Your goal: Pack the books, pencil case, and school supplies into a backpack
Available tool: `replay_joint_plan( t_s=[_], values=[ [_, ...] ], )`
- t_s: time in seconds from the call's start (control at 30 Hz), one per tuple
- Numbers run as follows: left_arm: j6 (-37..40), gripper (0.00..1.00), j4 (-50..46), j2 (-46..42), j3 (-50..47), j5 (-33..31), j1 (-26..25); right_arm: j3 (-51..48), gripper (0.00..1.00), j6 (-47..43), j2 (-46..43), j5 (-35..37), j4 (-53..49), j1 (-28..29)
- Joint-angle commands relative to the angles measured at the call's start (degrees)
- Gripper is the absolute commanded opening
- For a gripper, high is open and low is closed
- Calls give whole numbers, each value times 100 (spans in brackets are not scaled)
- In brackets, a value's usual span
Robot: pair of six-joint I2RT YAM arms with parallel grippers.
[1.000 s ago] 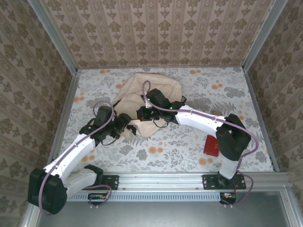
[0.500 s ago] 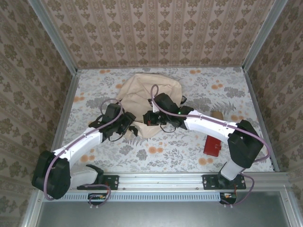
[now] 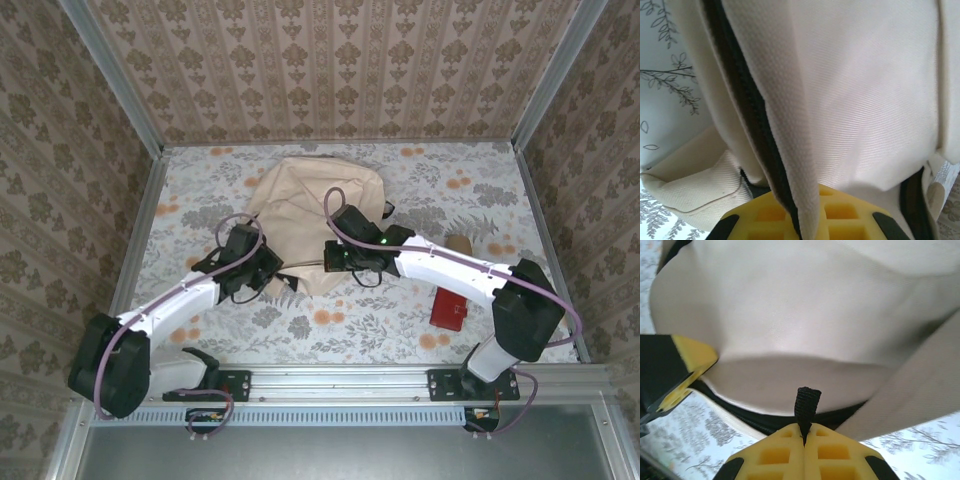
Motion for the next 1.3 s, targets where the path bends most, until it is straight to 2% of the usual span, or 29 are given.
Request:
replay_joint_plan(
  t_s=[0.0,0.2,0.47,0.57,0.7,0.8,1.0,1.17,1.27],
  values=[
    [85,0,-316,-116,-175,-311,17,392,0,-206,40,978,-982,-56],
    [254,0,-495,-355,-269,-281,85,482,0,-378,278,1407,-1141,-334],
    [567,0,-860,-851,-288,-88,350,531,0,-386,344,1434,-1177,-616],
    [683,0,-936,-909,-256,-39,403,505,0,-573,305,763,-851,-616],
    [925,0,-1009,-785,-116,57,606,410,0,-970,286,-1244,171,-544],
    [1038,0,-943,-606,44,158,563,560,0,-955,335,-1786,478,-345],
    [1039,0,-624,-440,160,231,425,887,0,-889,616,-2168,630,105],
    [1078,0,-477,-304,219,343,425,852,0,-830,666,-2229,763,231],
    [1074,0,-531,-290,208,250,421,758,0,-818,519,-1464,600,195]
  ],
)
